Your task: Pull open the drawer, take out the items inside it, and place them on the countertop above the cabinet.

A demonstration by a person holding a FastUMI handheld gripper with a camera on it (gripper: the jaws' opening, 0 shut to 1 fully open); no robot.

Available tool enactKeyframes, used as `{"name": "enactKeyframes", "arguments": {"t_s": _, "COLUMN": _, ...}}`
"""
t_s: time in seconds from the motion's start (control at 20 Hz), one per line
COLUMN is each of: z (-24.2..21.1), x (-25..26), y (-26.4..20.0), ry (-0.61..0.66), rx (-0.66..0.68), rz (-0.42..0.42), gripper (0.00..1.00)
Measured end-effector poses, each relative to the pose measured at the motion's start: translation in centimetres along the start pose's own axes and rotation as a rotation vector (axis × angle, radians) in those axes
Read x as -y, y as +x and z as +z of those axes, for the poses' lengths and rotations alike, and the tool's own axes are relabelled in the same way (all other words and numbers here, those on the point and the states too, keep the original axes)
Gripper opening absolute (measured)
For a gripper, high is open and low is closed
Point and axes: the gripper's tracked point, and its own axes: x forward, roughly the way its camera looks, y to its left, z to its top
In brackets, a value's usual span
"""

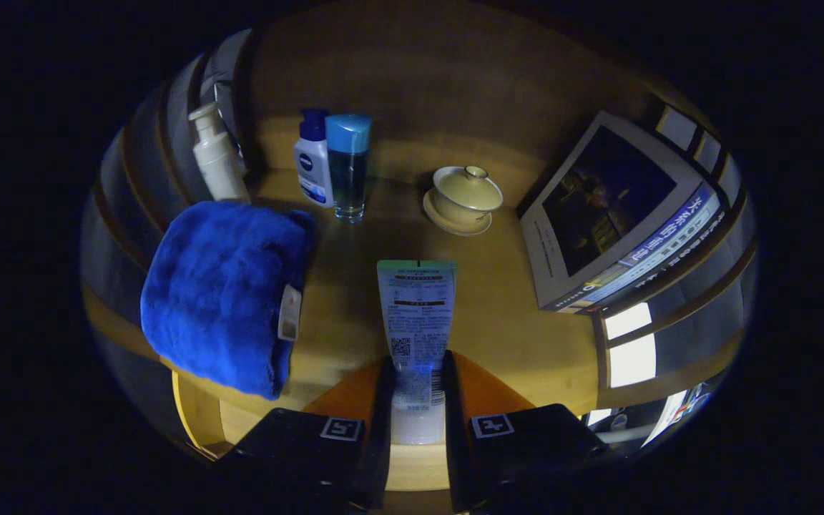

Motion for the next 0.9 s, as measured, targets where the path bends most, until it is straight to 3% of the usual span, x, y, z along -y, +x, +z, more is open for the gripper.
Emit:
{"name": "enactKeyframes", "arguments": {"t_s": 0.35, "z": 0.1, "x": -1.6, "y": 1.7, "ry": -0.005, "rx": 0.009, "rz": -0.003, "gripper": 0.48}}
{"name": "enactKeyframes", "arguments": {"t_s": 0.9, "z": 0.7, "x": -2.0, "y": -1.1, "ry": 0.059, "rx": 0.164, "rz": -0.002, "gripper": 0.84}}
